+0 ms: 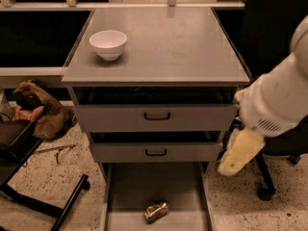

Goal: Pick orange can from bottom drawer and place on counter

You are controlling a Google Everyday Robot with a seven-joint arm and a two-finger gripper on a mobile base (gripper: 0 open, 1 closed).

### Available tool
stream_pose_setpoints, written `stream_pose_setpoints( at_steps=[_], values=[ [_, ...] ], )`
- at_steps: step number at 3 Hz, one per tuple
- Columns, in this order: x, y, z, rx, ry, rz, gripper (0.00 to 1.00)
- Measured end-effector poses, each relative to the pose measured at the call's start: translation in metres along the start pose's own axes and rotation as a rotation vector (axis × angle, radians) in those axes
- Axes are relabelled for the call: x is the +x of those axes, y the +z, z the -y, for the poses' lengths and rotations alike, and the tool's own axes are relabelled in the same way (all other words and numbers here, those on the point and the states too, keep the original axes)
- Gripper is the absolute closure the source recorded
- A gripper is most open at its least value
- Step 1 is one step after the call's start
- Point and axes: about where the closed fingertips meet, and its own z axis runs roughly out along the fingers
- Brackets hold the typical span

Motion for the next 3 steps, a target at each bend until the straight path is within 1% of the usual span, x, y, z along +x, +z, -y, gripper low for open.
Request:
stream_pose_setpoints(
  at_steps=[1,2,3],
  values=[
    [-0.003,0.088,-0.033,-0.088,0.017,0.05,0.0],
    [-0.006,0.101,-0.028,-0.05,0.02,0.076,0.0],
    [-0.006,0.101,-0.028,-0.05,0.02,0.076,0.0]
  ],
)
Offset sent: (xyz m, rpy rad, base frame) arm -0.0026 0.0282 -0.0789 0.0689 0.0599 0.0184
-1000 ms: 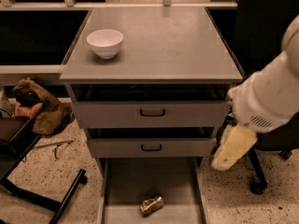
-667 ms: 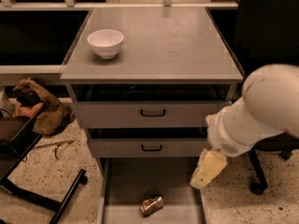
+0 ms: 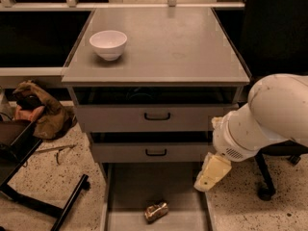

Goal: Pick orange can from bottom drawer and place on counter

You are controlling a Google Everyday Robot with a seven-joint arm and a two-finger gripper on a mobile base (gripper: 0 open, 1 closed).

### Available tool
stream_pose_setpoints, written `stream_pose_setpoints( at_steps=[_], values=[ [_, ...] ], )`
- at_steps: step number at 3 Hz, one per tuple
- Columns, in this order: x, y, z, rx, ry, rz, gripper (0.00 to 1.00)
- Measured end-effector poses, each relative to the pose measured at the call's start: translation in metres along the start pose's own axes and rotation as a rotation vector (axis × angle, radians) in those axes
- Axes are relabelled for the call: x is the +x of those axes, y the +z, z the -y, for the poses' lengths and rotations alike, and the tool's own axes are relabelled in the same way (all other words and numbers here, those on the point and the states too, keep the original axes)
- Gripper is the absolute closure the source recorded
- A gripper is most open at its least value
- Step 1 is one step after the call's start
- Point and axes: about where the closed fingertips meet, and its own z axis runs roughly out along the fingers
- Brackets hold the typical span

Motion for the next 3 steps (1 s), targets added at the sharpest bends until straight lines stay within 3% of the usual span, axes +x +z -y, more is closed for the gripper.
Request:
stream_pose_setpoints(
  at_steps=[1,2,3],
  values=[
    [0.003,0.03,-0.002,0.011,0.018,-0.015,0.0],
    [0.011,0.112,-0.021,-0.029,0.053,-0.023,0.0],
    [0.011,0.189,-0.037,-0.072,0.093,0.026,0.0]
  ],
)
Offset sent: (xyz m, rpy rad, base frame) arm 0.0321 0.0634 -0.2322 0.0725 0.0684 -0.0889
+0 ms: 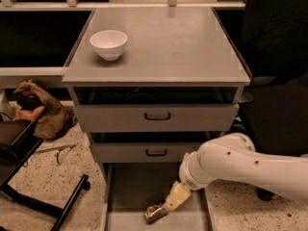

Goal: Pick orange can from bottom drawer and place on counter

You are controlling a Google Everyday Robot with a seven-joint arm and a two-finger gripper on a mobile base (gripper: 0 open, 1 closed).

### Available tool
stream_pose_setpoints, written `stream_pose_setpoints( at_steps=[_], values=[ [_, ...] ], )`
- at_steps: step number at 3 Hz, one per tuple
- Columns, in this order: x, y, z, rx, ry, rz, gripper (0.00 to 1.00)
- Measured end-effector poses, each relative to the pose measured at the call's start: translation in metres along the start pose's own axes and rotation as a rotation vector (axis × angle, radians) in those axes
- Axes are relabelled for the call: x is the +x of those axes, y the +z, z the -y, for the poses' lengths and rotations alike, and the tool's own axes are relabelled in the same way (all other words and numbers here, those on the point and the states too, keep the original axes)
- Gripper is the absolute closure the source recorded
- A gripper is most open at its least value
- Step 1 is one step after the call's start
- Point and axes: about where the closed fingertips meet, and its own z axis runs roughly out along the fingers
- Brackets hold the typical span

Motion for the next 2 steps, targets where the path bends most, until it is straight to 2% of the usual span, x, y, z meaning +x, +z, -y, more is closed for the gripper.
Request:
stream_pose_setpoints(
  at_steps=[1,2],
  values=[
    [-0.0083,0.0087,0.0058,0.017,0.011,0.043,0.0],
    [-0.0082,0.0088,0.0057,0.017,0.011,0.043,0.0]
  ],
)
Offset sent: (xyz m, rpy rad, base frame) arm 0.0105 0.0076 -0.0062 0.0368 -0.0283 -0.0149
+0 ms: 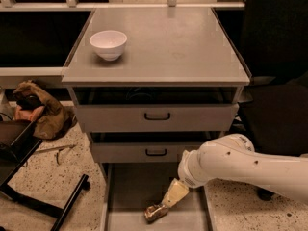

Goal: Pick orange can from bottom drawer and place on counter

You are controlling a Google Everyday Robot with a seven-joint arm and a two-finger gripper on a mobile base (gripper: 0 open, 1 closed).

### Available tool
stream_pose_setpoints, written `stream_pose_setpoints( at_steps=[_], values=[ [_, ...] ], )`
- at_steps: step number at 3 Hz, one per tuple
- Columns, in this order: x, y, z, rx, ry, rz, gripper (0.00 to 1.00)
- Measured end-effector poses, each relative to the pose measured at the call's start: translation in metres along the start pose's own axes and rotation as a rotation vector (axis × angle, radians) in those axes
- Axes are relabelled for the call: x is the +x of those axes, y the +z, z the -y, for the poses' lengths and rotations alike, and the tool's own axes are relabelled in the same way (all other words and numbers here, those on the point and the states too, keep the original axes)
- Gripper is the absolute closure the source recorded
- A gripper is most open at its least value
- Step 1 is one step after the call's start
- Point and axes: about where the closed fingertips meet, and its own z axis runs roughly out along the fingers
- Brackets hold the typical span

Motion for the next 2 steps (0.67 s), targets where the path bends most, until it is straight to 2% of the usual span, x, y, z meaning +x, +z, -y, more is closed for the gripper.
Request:
stream_pose_setpoints(
  at_steps=[1,2],
  values=[
    [0.022,0.046,-0.019,-0.078,-0.021,-0.043,0.0],
    [0.059,0.12,-0.047,-0.176,-0.046,-0.063,0.0]
  ],
)
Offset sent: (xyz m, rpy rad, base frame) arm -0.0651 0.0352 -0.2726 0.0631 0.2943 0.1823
